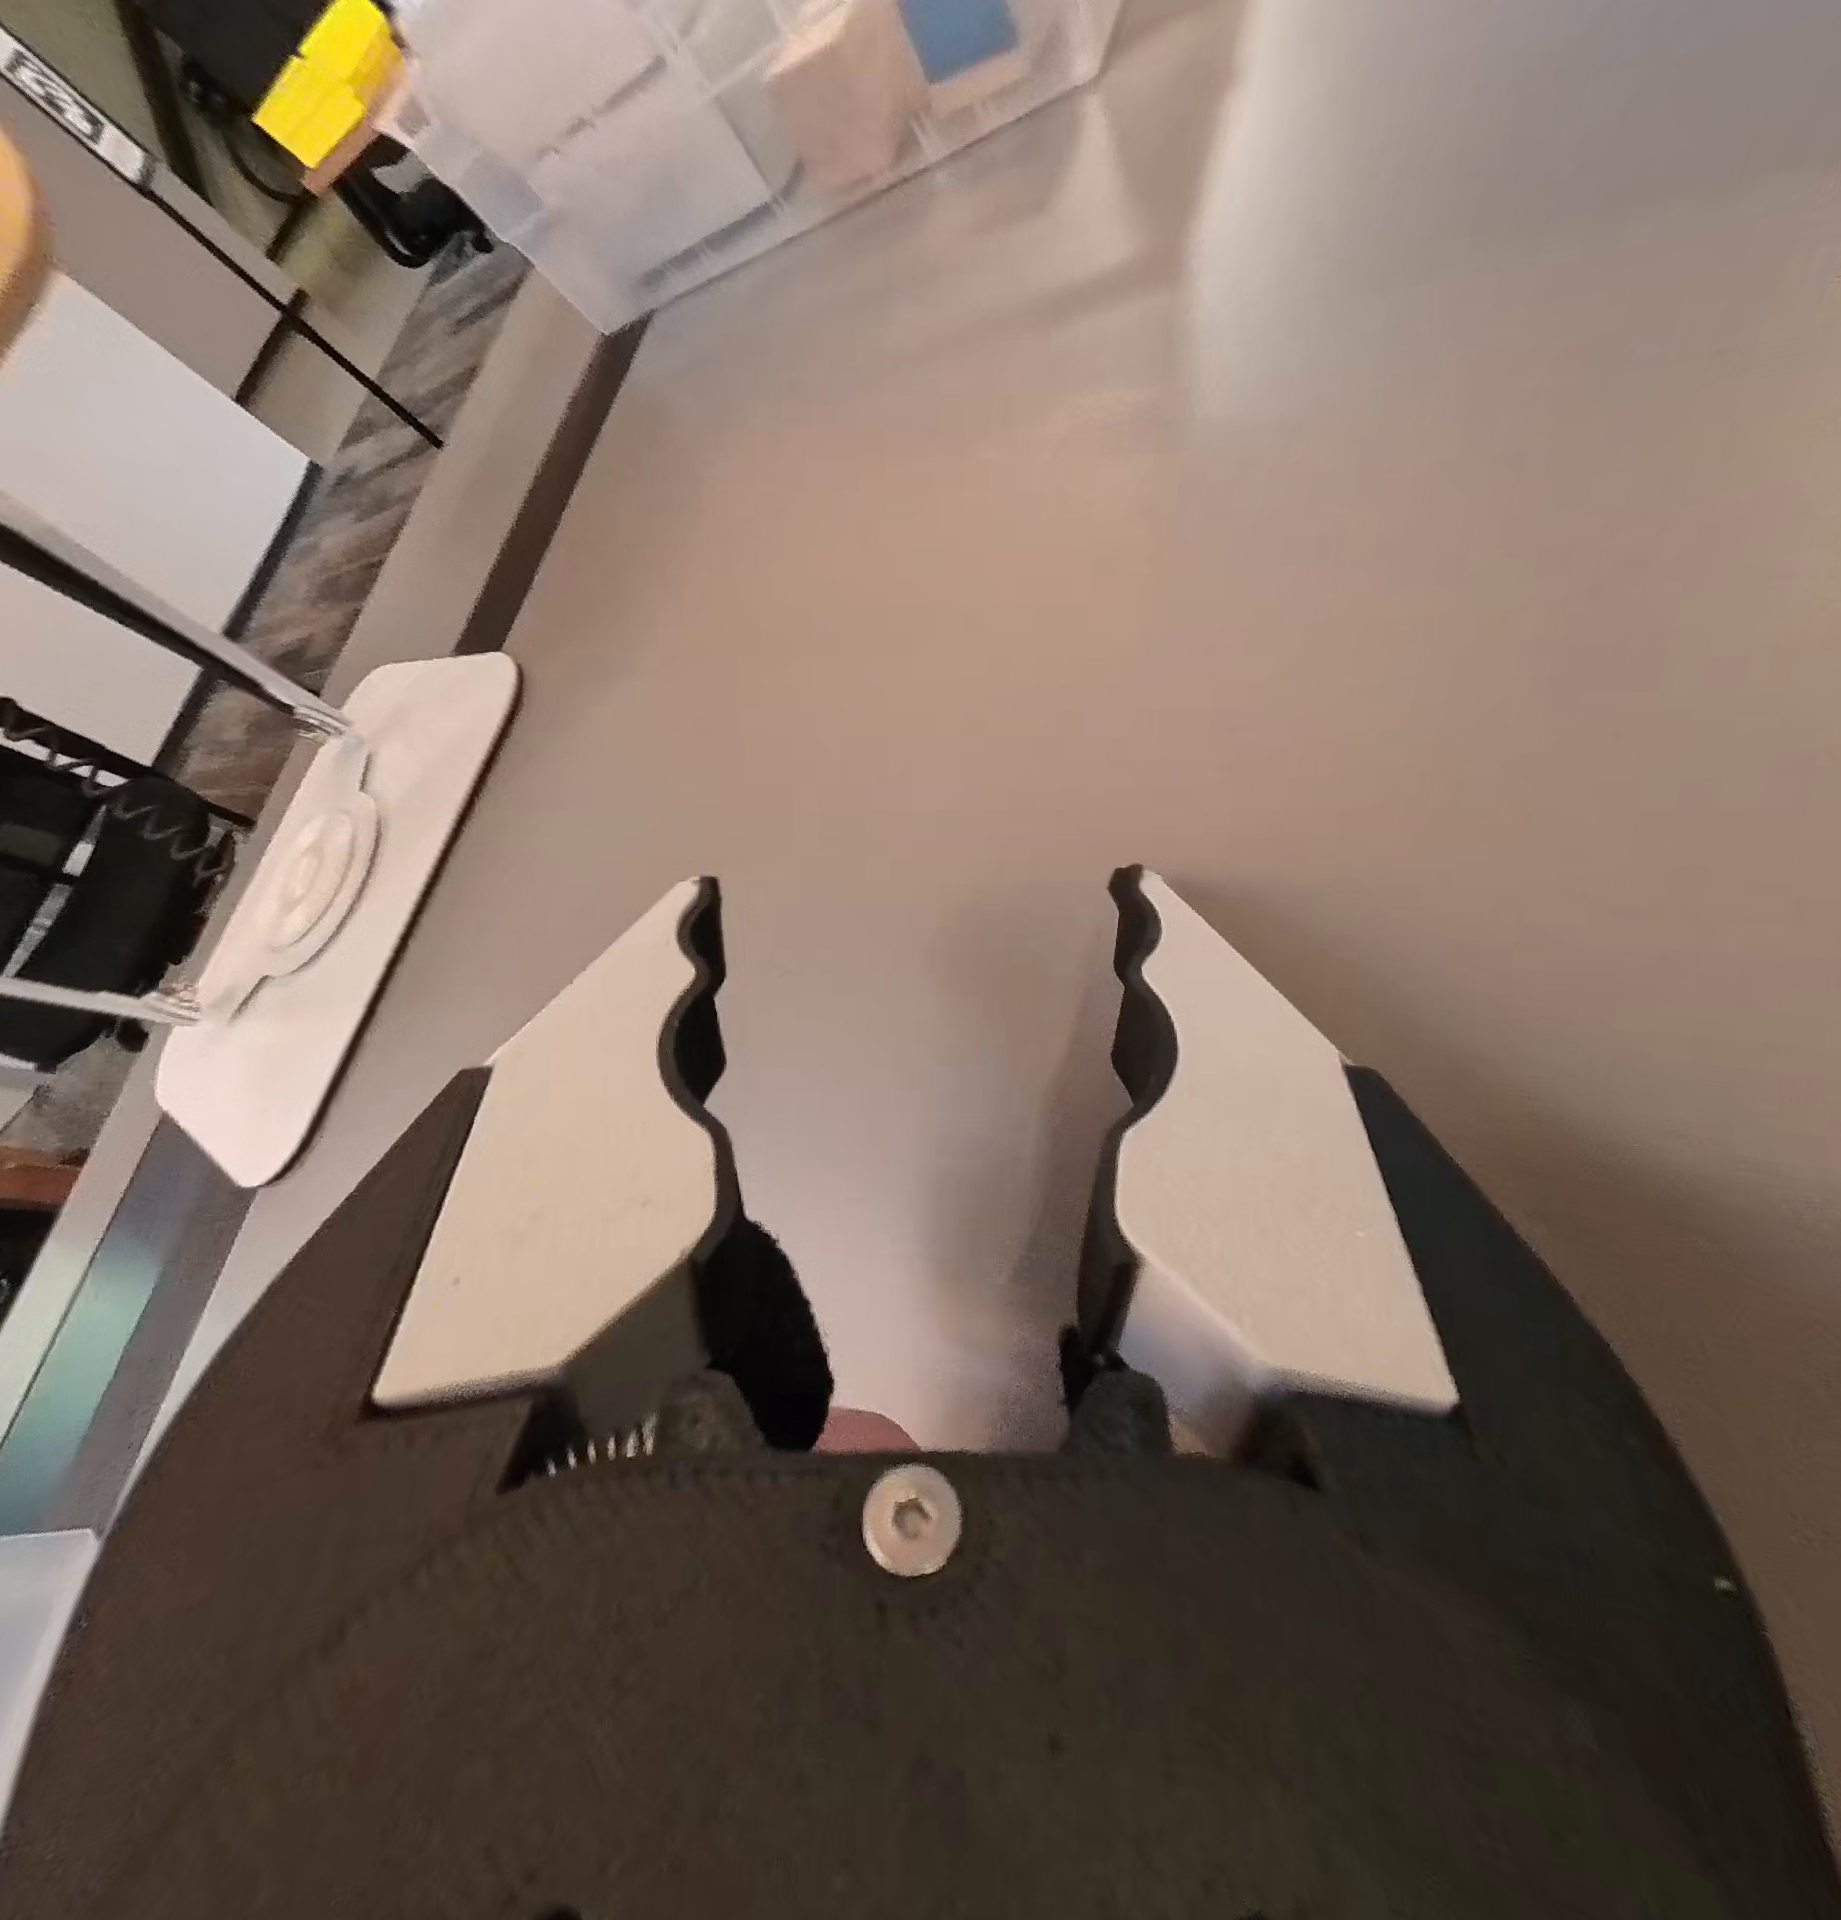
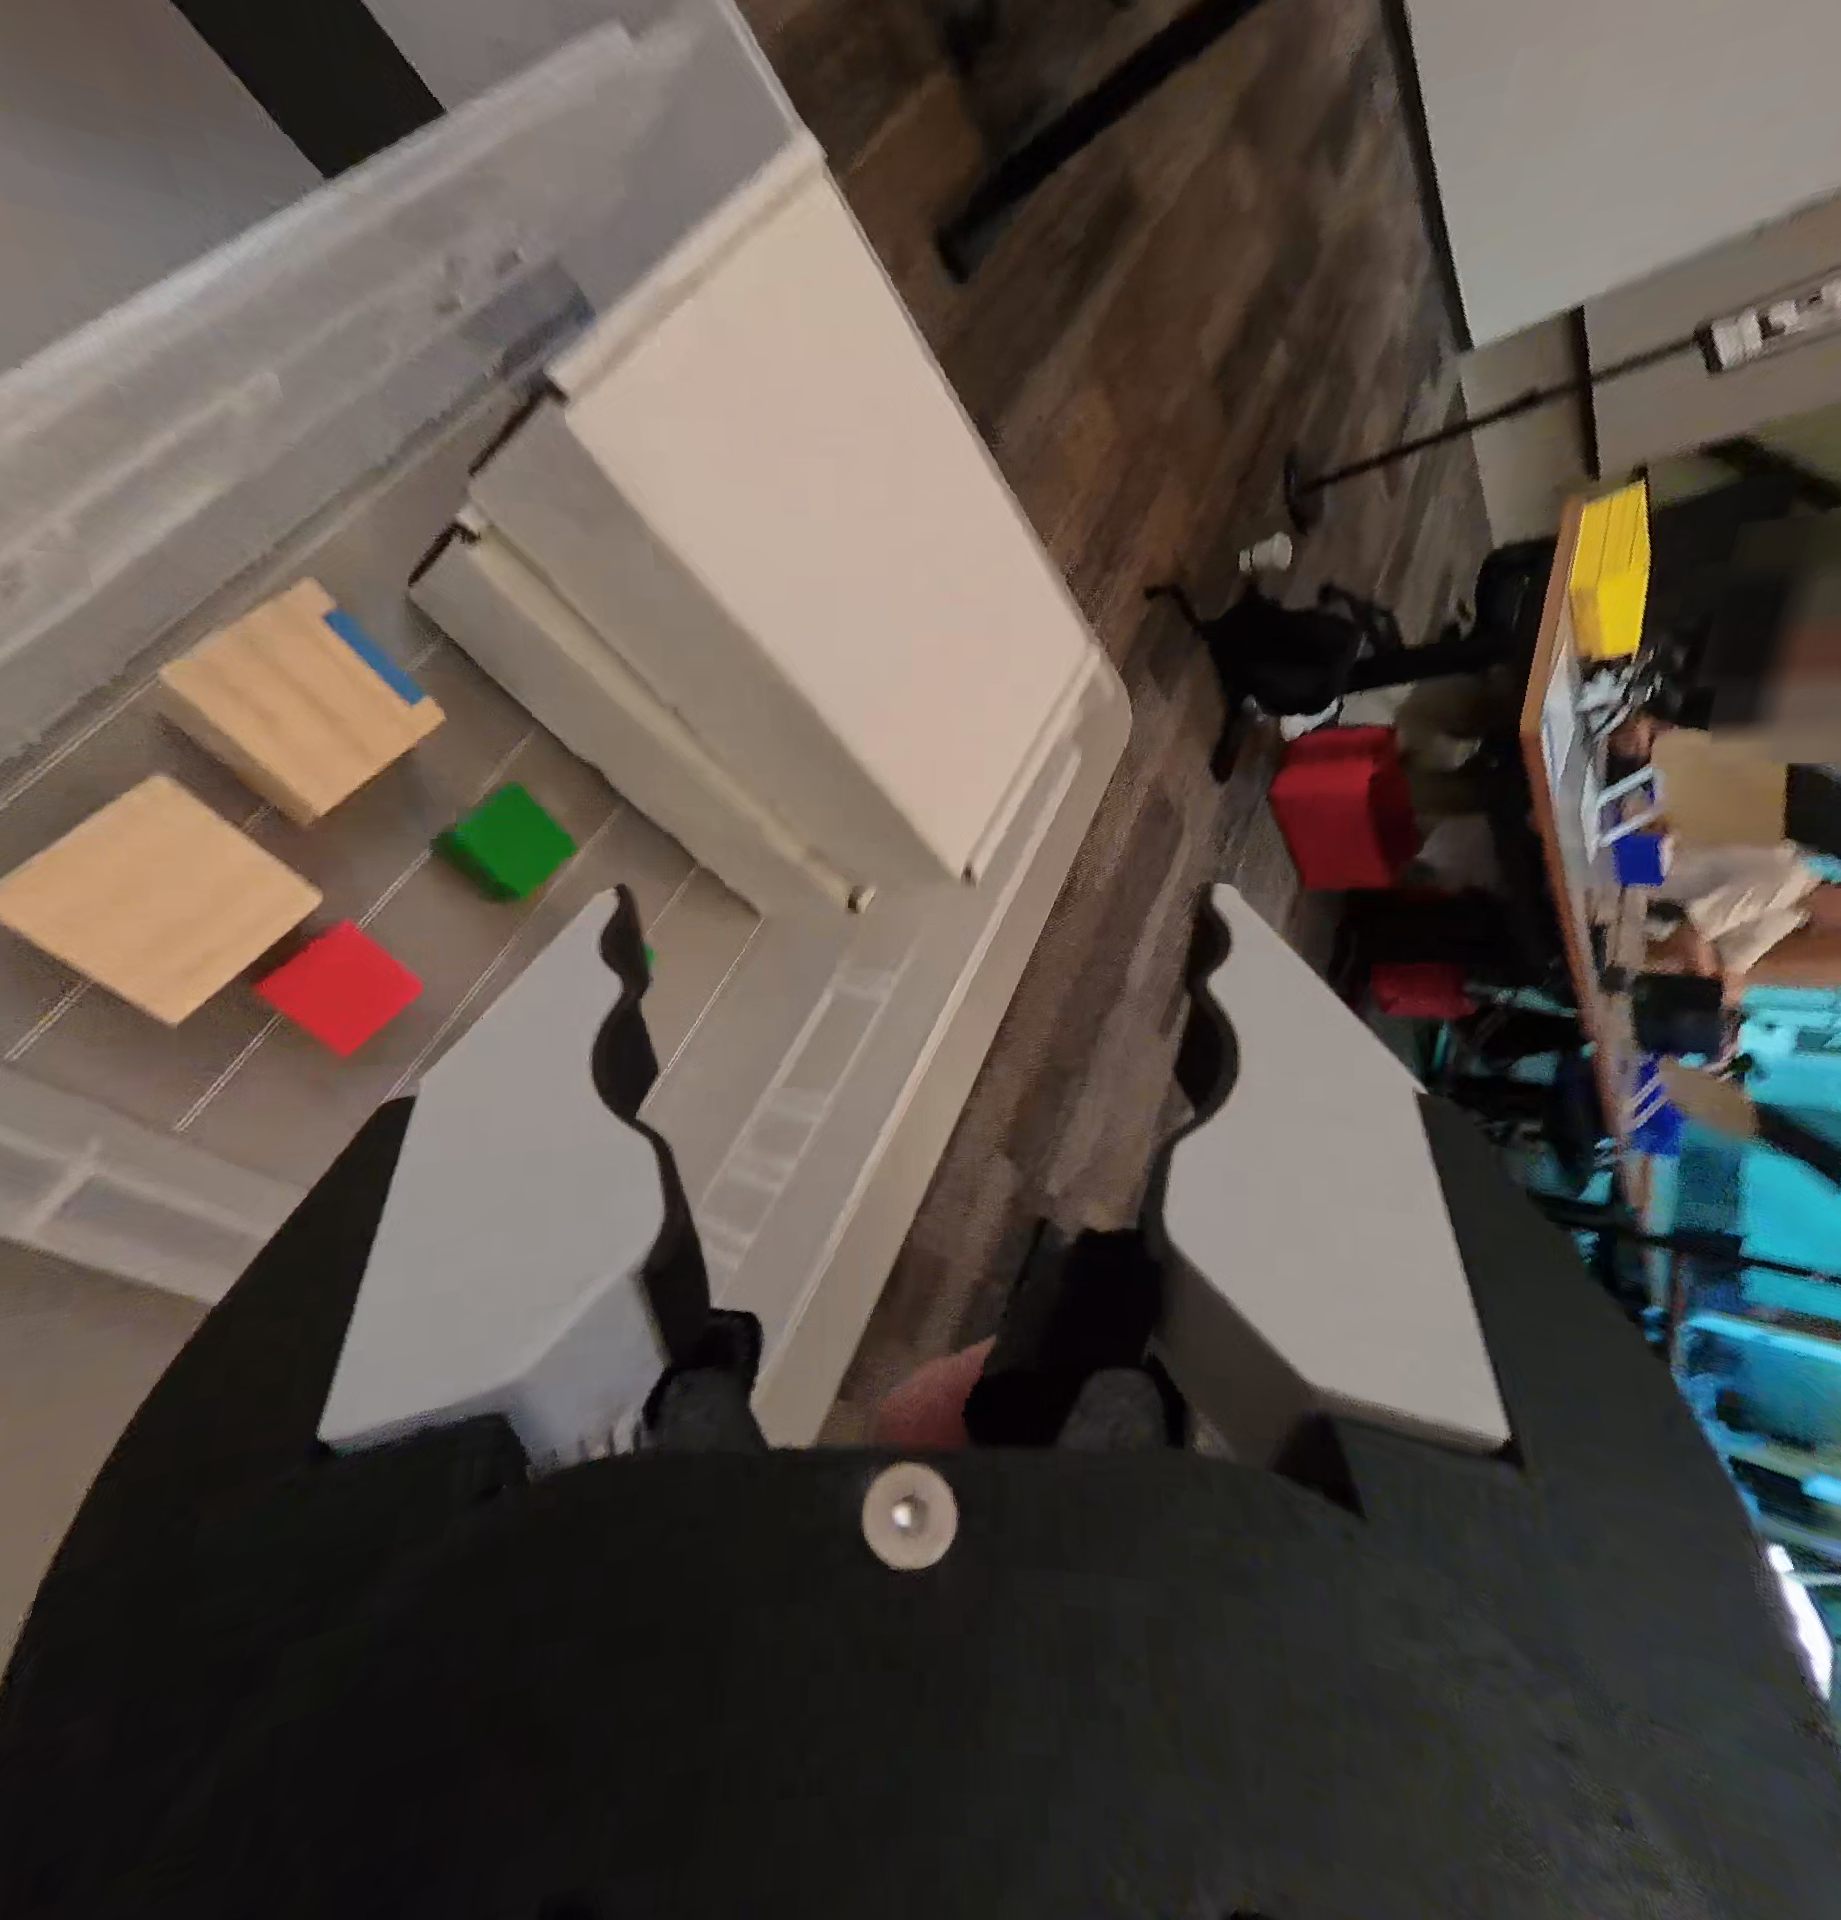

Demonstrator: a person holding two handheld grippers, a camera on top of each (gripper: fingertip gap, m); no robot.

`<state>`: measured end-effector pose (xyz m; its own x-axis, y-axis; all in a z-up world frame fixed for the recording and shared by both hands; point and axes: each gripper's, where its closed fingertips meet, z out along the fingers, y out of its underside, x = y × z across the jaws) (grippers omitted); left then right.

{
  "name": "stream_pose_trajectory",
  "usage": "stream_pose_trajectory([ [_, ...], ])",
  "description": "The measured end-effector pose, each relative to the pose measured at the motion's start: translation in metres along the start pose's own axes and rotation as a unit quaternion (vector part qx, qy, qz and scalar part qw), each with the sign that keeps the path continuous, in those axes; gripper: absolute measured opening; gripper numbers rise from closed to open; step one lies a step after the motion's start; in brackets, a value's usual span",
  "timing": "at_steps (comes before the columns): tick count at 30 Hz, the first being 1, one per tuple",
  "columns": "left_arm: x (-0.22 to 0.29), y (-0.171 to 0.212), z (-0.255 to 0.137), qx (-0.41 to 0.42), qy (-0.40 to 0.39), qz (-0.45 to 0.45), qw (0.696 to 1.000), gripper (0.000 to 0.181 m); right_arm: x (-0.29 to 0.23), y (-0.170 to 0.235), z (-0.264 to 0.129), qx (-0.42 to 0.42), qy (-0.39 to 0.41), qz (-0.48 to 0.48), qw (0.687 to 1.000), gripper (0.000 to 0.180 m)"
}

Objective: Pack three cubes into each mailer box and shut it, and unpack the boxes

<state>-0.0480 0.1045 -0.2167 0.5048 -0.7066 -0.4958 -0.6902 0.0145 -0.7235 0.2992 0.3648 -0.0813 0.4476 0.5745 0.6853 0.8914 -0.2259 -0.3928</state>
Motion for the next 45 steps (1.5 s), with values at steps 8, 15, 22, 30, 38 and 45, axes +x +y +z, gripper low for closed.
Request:
stream_pose_trajectory([
  [8,-0.097,-0.041,-0.068,0.044,-0.16,-0.029,0.986,0.068,-0.031,0.103,0.004,0.049,-0.052,0.287,0.955,0.088],
  [15,-0.192,0.058,-0.184,-0.049,-0.314,-0.151,0.936,0.077,-0.06,0.127,0.03,0.028,-0.056,0.295,0.954,0.025],
  [22,-0.228,0.18,-0.282,-0.127,-0.413,-0.249,0.867,0.072,-0.056,0.122,0.033,0.074,-0.078,0.354,0.929,0.004],
  [30,-0.206,0.273,-0.282,-0.174,-0.391,-0.355,0.831,0.064,-0.06,0.121,0.03,0.085,-0.092,0.373,0.919,0.003],
  [38,-0.204,0.291,-0.268,-0.107,-0.358,-0.415,0.829,0.004,-0.068,0.12,0.022,0.08,-0.082,0.379,0.918,0.003],
  [45,-0.208,0.282,-0.274,-0.071,-0.369,-0.416,0.828,0.003,-0.086,0.117,0.004,0.068,-0.08,0.38,0.919,0.003],
])
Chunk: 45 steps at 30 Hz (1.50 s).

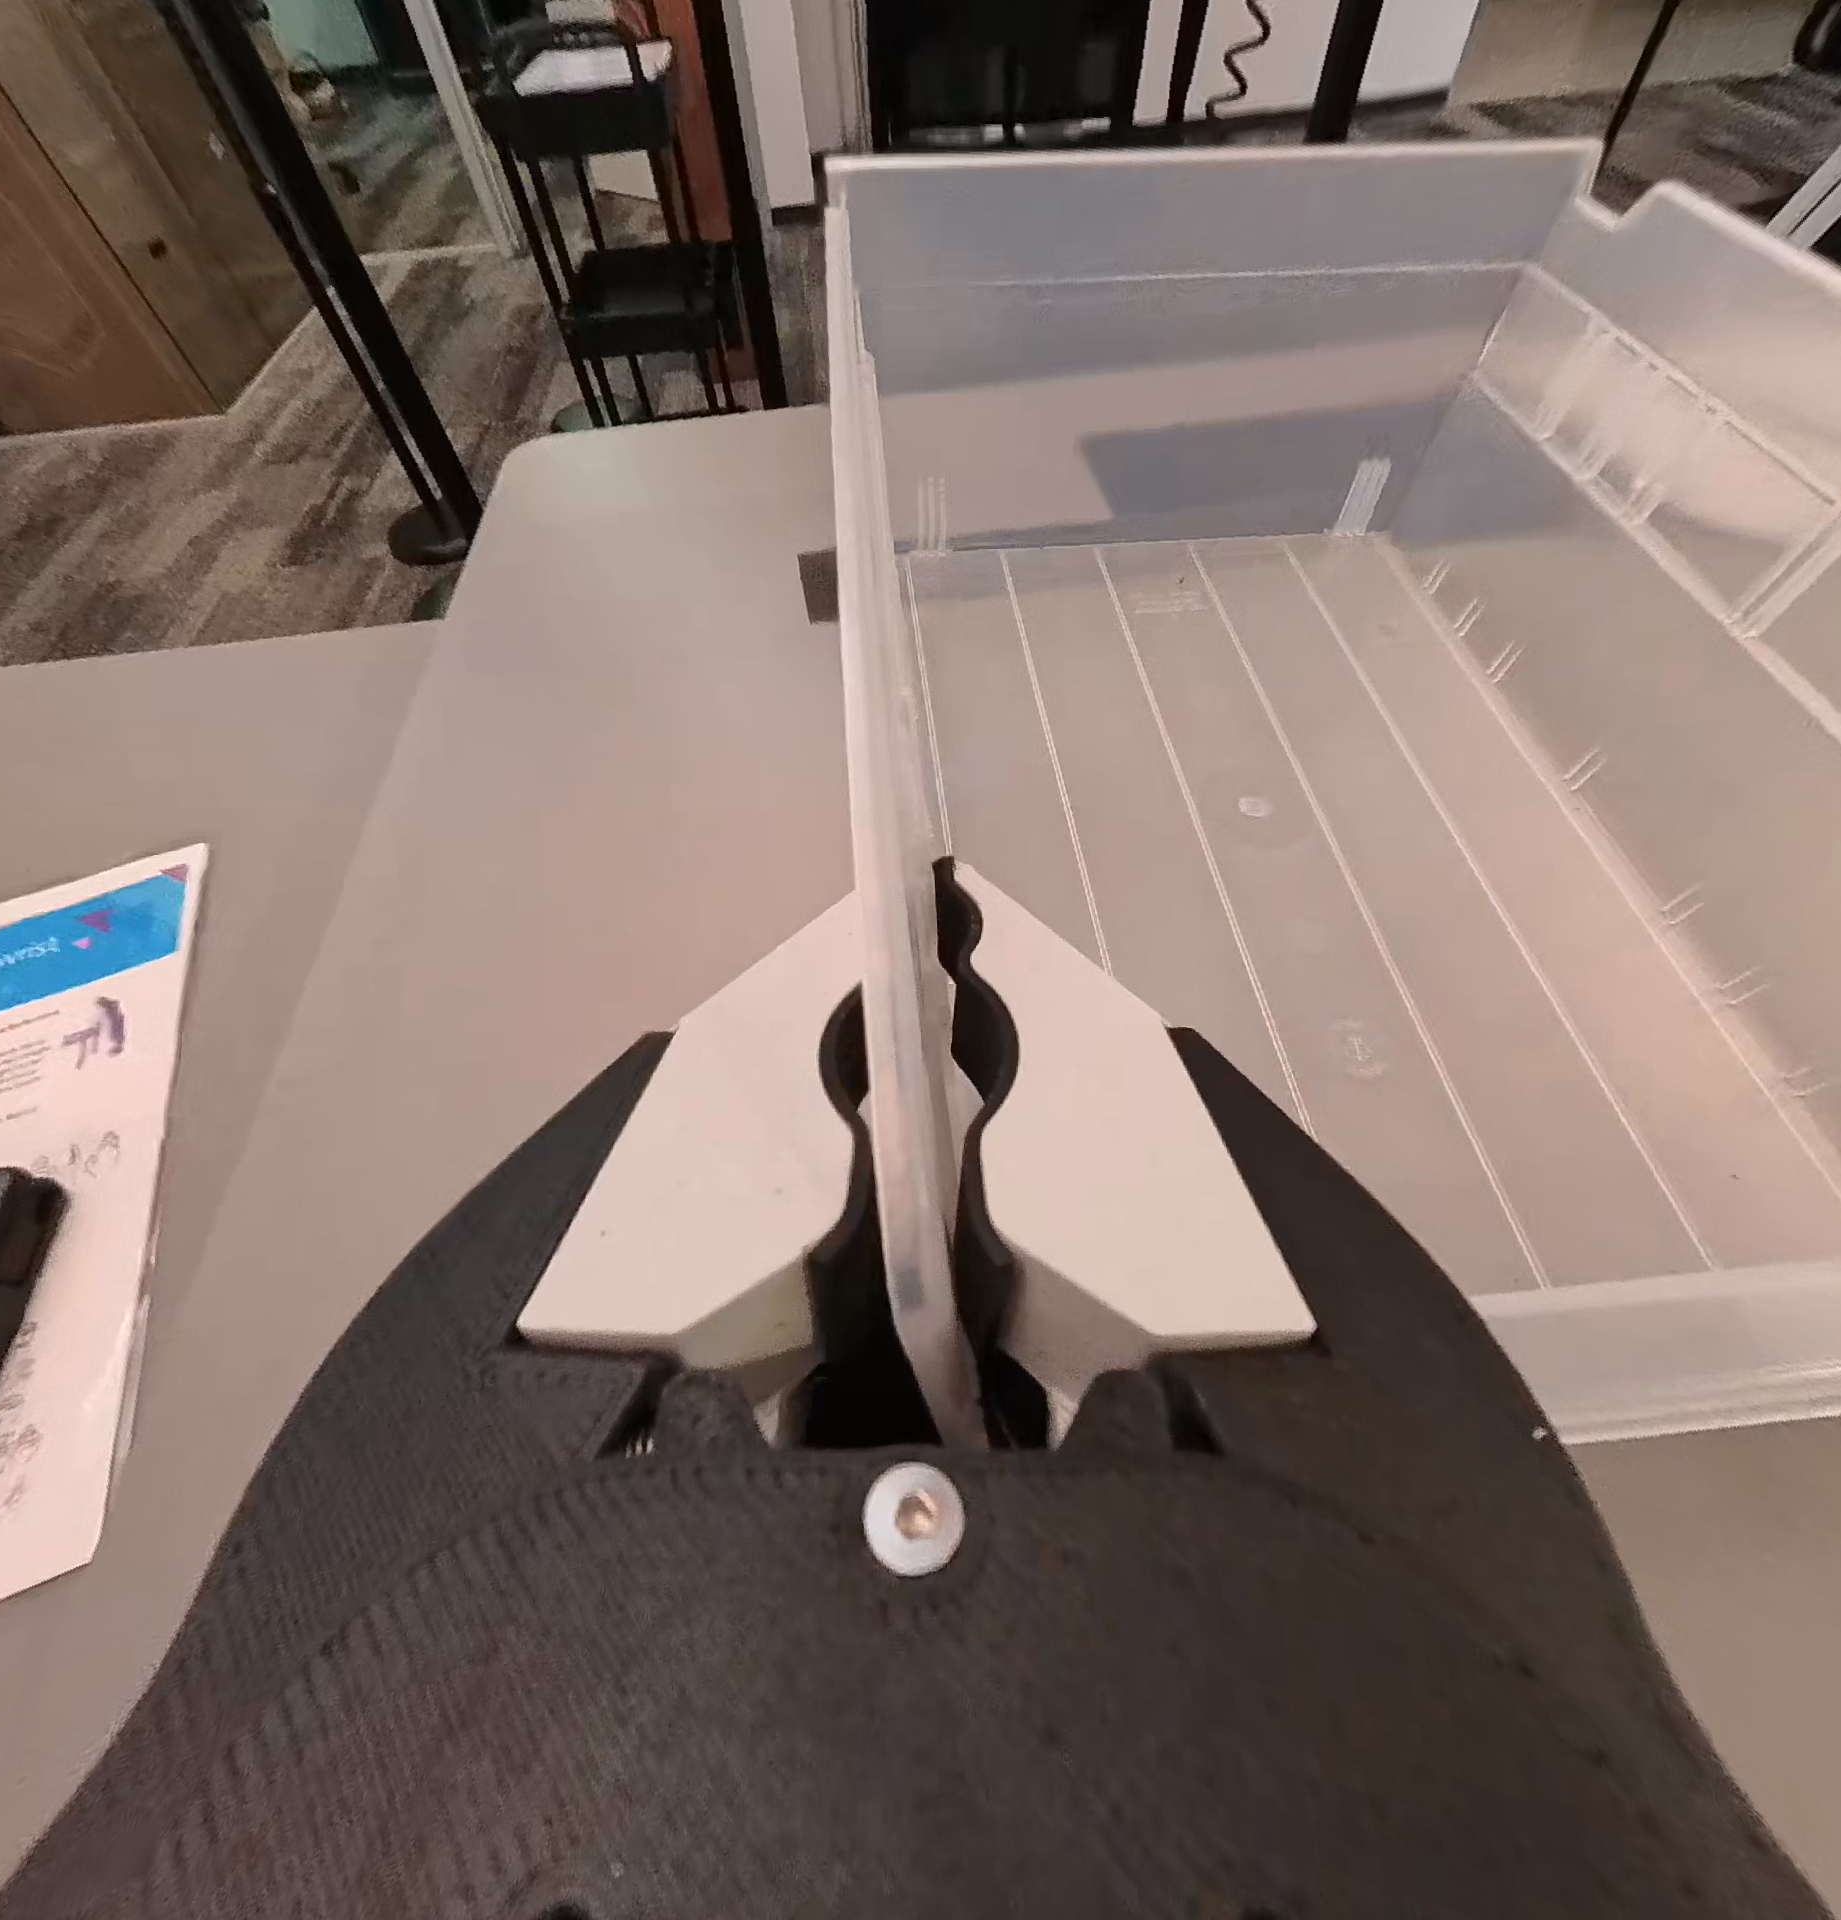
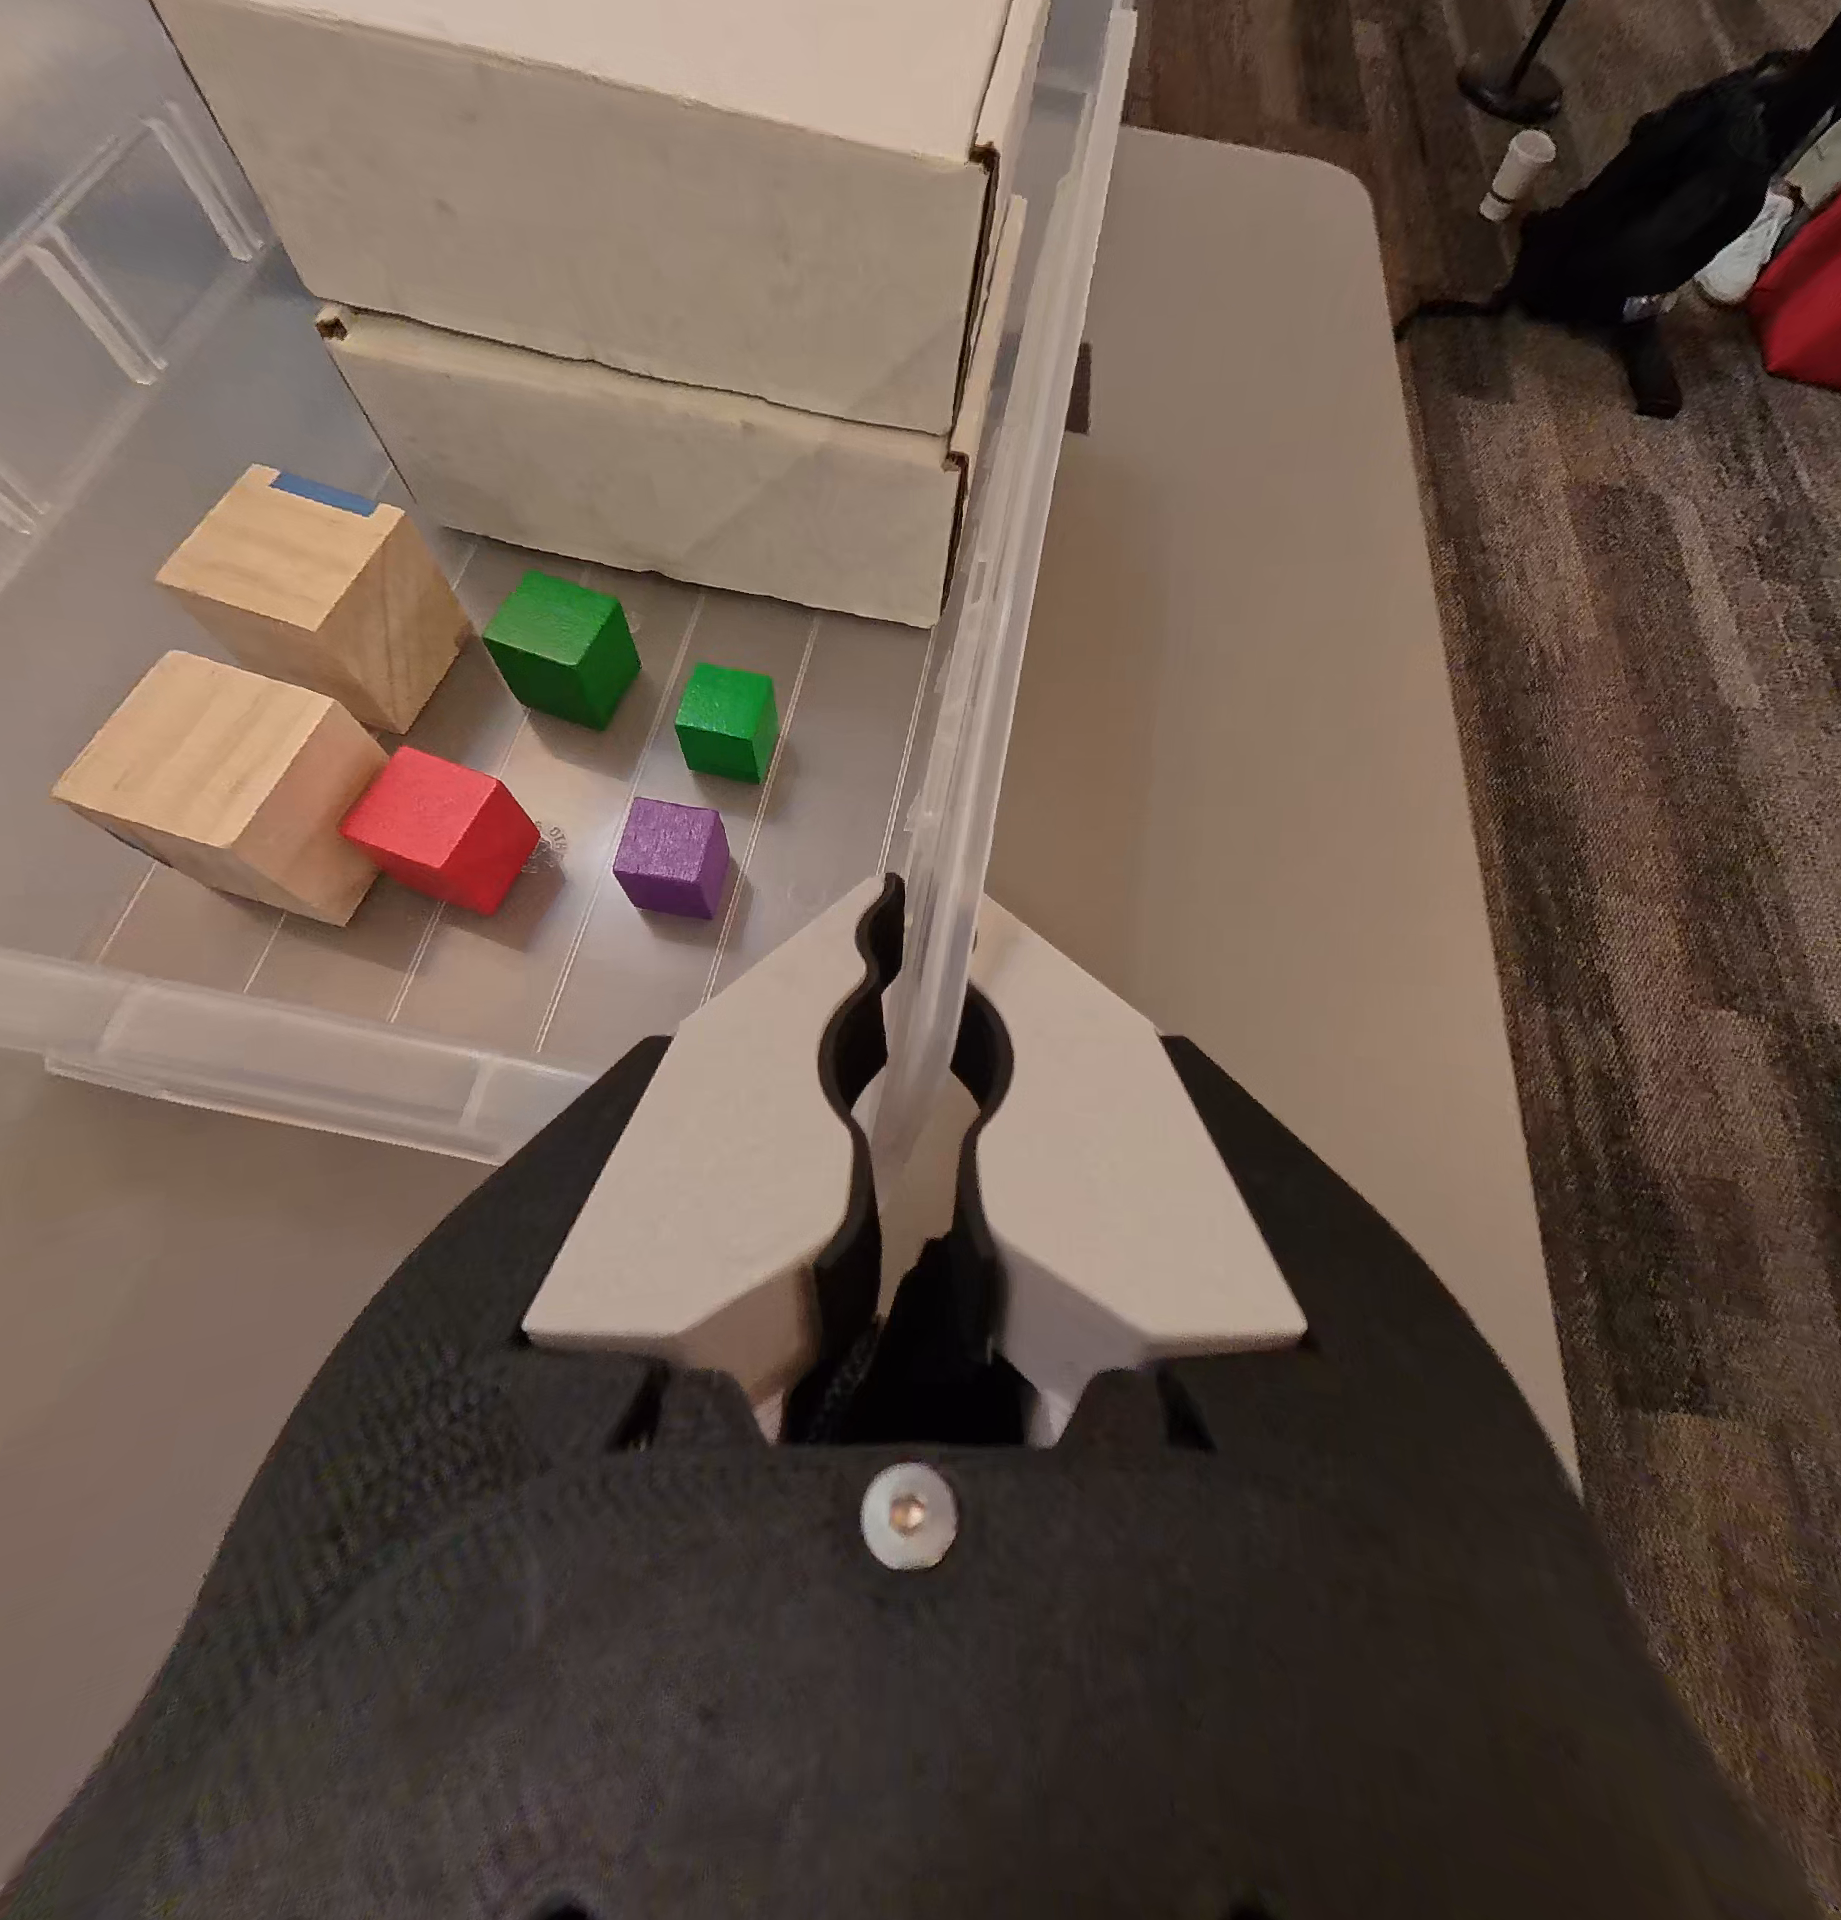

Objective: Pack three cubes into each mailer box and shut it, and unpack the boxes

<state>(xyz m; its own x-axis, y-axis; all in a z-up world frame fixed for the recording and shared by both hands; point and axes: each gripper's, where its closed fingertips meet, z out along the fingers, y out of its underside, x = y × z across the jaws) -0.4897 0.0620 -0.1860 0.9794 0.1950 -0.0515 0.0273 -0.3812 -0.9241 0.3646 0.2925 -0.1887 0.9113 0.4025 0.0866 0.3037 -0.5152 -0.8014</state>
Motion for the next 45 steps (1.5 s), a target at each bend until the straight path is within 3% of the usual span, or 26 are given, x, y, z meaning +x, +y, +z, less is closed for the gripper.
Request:
stream_pose_trajectory([
  [18,0.01,-0.033,-0.023,0.077,-0.008,0.049,0.996,0.003,-0.103,0.031,-0.057,-0.003,-0.02,-0.035,0.999,0.003],
  [29,-0.007,-0.053,-0.044,0.127,-0.009,0.015,0.992,0.003,-0.21,0.029,-0.07,0.007,-0.066,-0.054,0.996,0.003],
  [45,-0.034,-0.089,-0.087,0.194,-0.015,-0.016,0.981,0.003,-0.401,-0.002,-0.055,0.063,-0.162,-0.13,0.976,0.024],
])
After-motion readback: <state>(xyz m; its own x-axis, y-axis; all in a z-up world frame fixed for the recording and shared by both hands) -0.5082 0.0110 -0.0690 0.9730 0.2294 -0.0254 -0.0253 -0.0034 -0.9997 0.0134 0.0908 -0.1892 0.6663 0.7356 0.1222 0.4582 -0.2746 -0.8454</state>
